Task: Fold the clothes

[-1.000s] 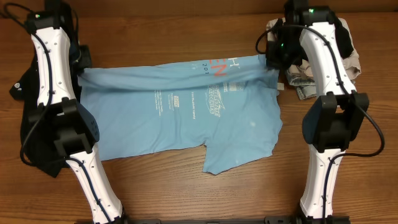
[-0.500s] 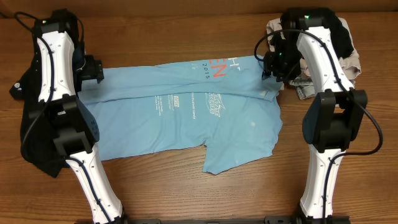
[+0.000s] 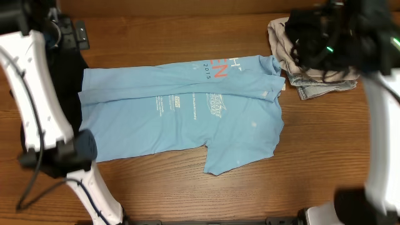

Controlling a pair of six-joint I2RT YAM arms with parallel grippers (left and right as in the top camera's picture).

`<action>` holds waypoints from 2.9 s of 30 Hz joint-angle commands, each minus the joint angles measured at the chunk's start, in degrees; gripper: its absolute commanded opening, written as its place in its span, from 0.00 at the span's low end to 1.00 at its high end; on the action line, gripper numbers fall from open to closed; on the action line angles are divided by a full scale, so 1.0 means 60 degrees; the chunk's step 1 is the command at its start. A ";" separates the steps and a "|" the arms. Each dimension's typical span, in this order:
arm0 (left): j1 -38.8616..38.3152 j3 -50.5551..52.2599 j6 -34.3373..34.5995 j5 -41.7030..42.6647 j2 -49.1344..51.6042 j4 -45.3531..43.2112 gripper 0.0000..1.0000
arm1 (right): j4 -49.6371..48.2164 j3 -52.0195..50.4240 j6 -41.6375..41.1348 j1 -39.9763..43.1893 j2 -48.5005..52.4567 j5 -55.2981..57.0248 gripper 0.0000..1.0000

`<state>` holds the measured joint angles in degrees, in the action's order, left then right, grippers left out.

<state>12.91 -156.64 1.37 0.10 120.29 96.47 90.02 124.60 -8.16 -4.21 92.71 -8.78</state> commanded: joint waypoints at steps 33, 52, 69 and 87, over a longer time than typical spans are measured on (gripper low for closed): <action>-0.0423 1.2812 0.2608 -0.0080 -0.8083 -0.3282 1.00 | -0.1861 -0.8608 -0.6433 -0.2994 -0.3971 0.1457 0.61; -0.0324 1.5420 0.3104 0.0117 -0.8102 -0.5151 1.00 | -0.2357 -0.8757 -0.6065 -0.2994 -0.3242 0.1931 1.00; 0.1290 1.8087 0.4178 0.0135 -0.8051 -0.7235 0.95 | -0.3483 -1.0455 -0.6011 -0.2994 -0.2980 0.2087 0.96; 0.2699 1.9507 0.4921 -0.1490 -0.6706 -0.9952 0.68 | -0.4215 -1.0524 -0.5380 -0.2994 -0.2925 0.1446 0.85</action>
<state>27.29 -40.36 29.91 -5.19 77.87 37.32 65.12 62.17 -41.06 -21.85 74.91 0.19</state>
